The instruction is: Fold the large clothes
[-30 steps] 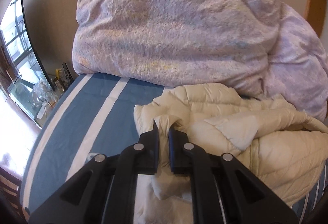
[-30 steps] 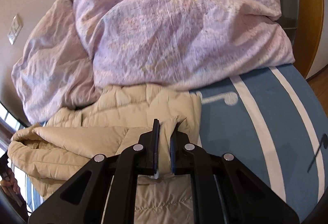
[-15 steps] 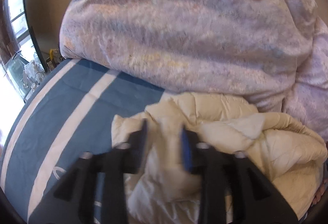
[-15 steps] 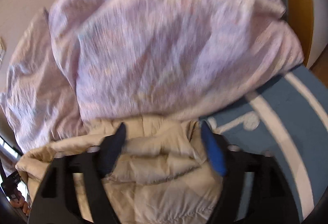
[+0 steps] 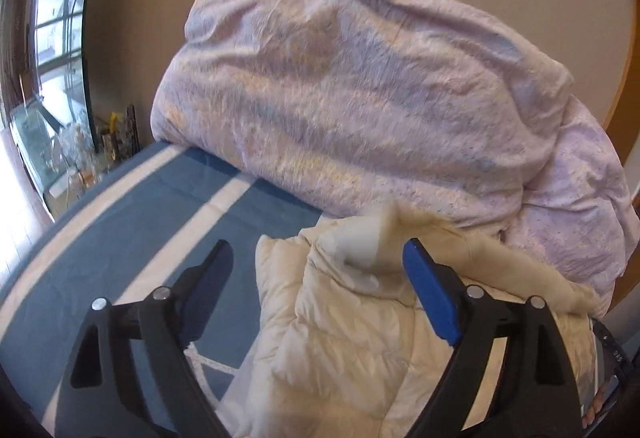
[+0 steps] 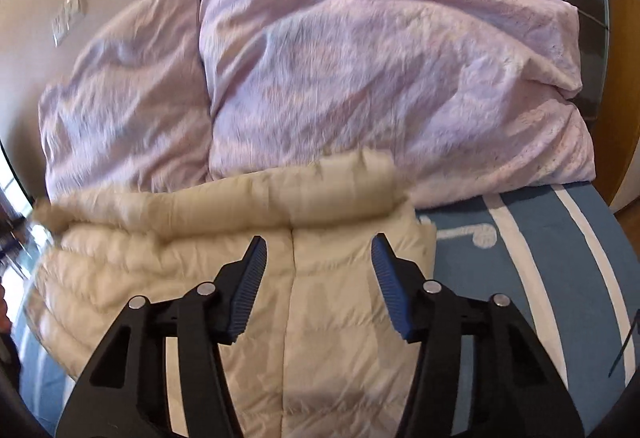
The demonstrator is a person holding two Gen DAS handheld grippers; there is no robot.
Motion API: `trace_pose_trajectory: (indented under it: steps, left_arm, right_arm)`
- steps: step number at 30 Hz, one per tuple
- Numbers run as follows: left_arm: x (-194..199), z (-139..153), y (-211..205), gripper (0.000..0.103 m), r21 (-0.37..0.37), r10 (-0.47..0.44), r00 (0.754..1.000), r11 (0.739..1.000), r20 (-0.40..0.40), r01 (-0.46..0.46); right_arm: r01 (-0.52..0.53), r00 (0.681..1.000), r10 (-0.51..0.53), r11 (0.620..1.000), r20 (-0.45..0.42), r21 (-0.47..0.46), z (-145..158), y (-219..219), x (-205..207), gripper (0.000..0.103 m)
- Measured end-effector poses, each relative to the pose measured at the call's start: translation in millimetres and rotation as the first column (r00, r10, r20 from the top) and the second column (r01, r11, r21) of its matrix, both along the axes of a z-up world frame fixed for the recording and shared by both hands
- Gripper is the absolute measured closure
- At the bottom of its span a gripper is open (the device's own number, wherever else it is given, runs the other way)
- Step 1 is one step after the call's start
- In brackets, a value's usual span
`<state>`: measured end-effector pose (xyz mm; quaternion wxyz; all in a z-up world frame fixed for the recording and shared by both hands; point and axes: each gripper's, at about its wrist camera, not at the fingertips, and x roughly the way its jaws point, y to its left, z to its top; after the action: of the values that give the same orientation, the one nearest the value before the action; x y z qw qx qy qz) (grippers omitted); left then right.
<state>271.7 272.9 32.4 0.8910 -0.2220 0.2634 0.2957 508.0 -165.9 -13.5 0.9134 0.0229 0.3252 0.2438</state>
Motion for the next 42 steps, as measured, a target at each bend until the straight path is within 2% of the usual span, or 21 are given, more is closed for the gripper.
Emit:
trace_pose_trajectory:
  steps: [5,10,14,18,21,25,32,42]
  left_arm:
    - [13,-4,-22,0.016,0.032,-0.086,0.994,0.996,-0.066,0.088]
    - [44,-29,-35,0.016,0.057,-0.114,0.980,0.991,-0.164,0.125]
    - [67,-53,-30,0.016,0.111,-0.053,0.965,0.990,-0.256,0.084]
    - [76,-80,-12,0.015,0.103,0.014,0.951,0.994,-0.309,0.019]
    - [79,-86,-7,0.015,0.124,0.035,0.948,0.992,-0.317,0.005]
    - [83,-93,-5,0.009,0.140,0.041,0.945,0.990,-0.325,0.006]
    - [86,-108,17,0.002,0.013,0.007,0.953,1.000,-0.304,-0.004]
    - [86,-119,29,0.002,-0.043,-0.007,0.965,0.999,-0.262,-0.005]
  right_arm:
    - [0.015,0.999,-0.016,0.999,-0.031,-0.037,-9,12,7,0.047]
    - [0.063,0.997,-0.067,0.993,-0.044,-0.097,-18,27,22,0.047]
    - [0.107,0.992,-0.116,0.984,-0.053,-0.139,-28,33,35,0.047]
    - [0.127,0.989,-0.139,0.977,-0.059,-0.172,-39,41,43,0.046]
    - [0.128,0.989,-0.141,0.970,-0.051,-0.208,-47,52,45,0.045]
    - [0.138,0.987,-0.154,0.962,-0.051,-0.234,-57,57,50,0.043]
    - [0.140,0.979,-0.165,0.970,-0.118,-0.198,-67,47,60,0.040]
    - [0.128,0.976,-0.155,0.976,-0.152,-0.175,-77,48,63,0.038]
